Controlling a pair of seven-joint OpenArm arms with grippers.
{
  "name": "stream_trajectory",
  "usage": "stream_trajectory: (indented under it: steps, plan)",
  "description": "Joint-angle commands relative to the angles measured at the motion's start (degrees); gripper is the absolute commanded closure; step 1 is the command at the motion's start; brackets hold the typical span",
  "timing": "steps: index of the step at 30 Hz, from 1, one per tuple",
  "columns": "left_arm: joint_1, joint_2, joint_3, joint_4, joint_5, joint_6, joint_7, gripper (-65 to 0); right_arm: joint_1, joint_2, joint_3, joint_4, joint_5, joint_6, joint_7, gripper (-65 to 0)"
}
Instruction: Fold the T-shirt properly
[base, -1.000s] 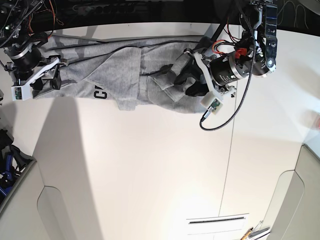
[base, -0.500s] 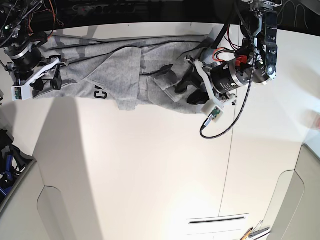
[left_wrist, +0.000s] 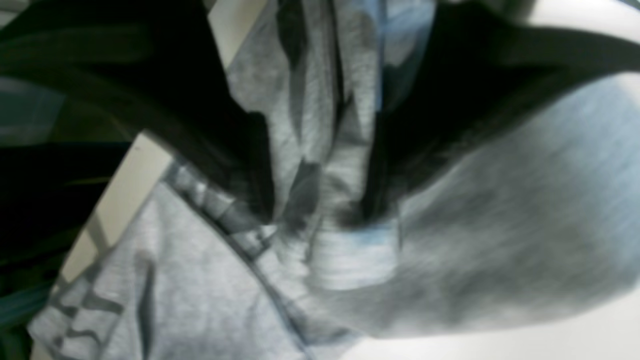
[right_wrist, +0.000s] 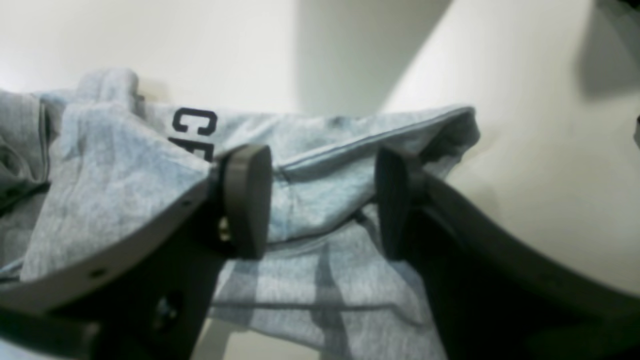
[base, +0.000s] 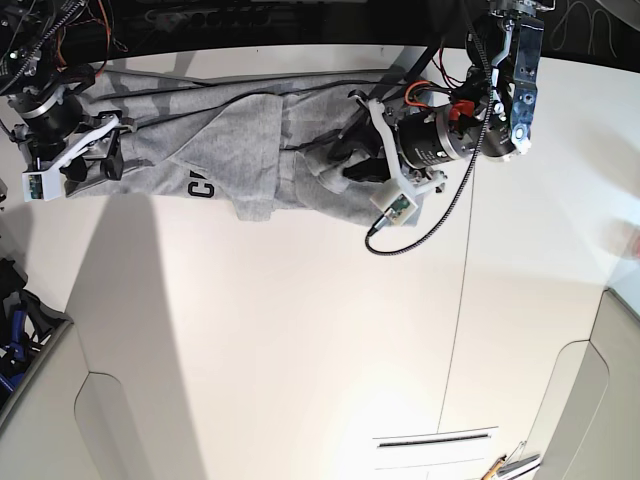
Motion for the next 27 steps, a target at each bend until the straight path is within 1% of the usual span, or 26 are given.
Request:
stream_trajectory:
  steps: [1, 2, 4, 9, 11, 15, 17, 18, 20, 21, 22, 27]
  plan:
    - [-0.5, -0.1, 0.6, 0.9, -1.2, -0.3, -1.0, -8.0, 0.1, 0.5, 0.3, 1.0, 0.7, 0.2, 1.5, -32.8]
    - [-0.5, -0.1, 1.2, 0.9, -1.6, -0.3, -1.0, -0.1, 0.1, 0.5, 0.3, 1.0, 0.7, 0.2, 1.5, -32.8]
    - [-0.5, -0.1, 2.0, 1.4, -3.6, -0.3, 0.2, 0.0, 0.1, 0.5, 0.3, 1.0, 0.7, 0.2, 1.5, -32.8]
    - [-0.2, -0.1, 3.1, 4.5, -11.6, -0.3, 8.3, 0.0, 0.1, 0.5, 0.3, 1.0, 0.7, 0.2, 1.5, -32.7]
    - [0.5, -0.1, 3.2, 4.7, -13.6, -0.3, 9.3, 0.0, 0.1, 0.5, 0.3, 1.0, 0.7, 0.2, 1.5, -32.8]
    - [2.5, -0.1, 3.3, 4.7, -15.6, -0.3, 9.6, 0.0, 0.1, 0.5, 0.3, 1.0, 0.7, 0.2, 1.5, -32.8]
    - [3.0, -0.2, 3.3, 4.7, -17.7, -0.3, 11.0, 0.0, 0.1, 0.5, 0.3, 1.0, 0.7, 0.2, 1.5, -32.7]
    - [3.1, -0.2, 3.3, 4.7, -18.9, -0.3, 12.0, -3.4, 0.1, 0.5, 0.3, 1.0, 0.7, 0.2, 1.5, -32.8]
    - [3.2, -0.2, 3.3, 4.7, -20.6, -0.3, 12.9, -18.4, 0.1, 0.5, 0.3, 1.0, 0.7, 0.2, 1.5, -32.8]
    - [3.1, -0.2, 3.3, 4.7, -20.8, -0.3, 12.8, -23.4, 0.1, 0.5, 0.3, 1.0, 0.7, 0.2, 1.5, -32.8]
    - [3.1, -0.2, 3.3, 4.8, -21.4, -0.3, 12.5, -25.4, 0.1, 0.5, 0.3, 1.0, 0.7, 0.2, 1.5, -32.8]
    - [3.1, -0.2, 3.3, 7.1, -25.8, -0.3, 12.3, -25.5, 0.1, 0.5, 0.3, 1.0, 0.2, 0.2, 1.5, -32.8]
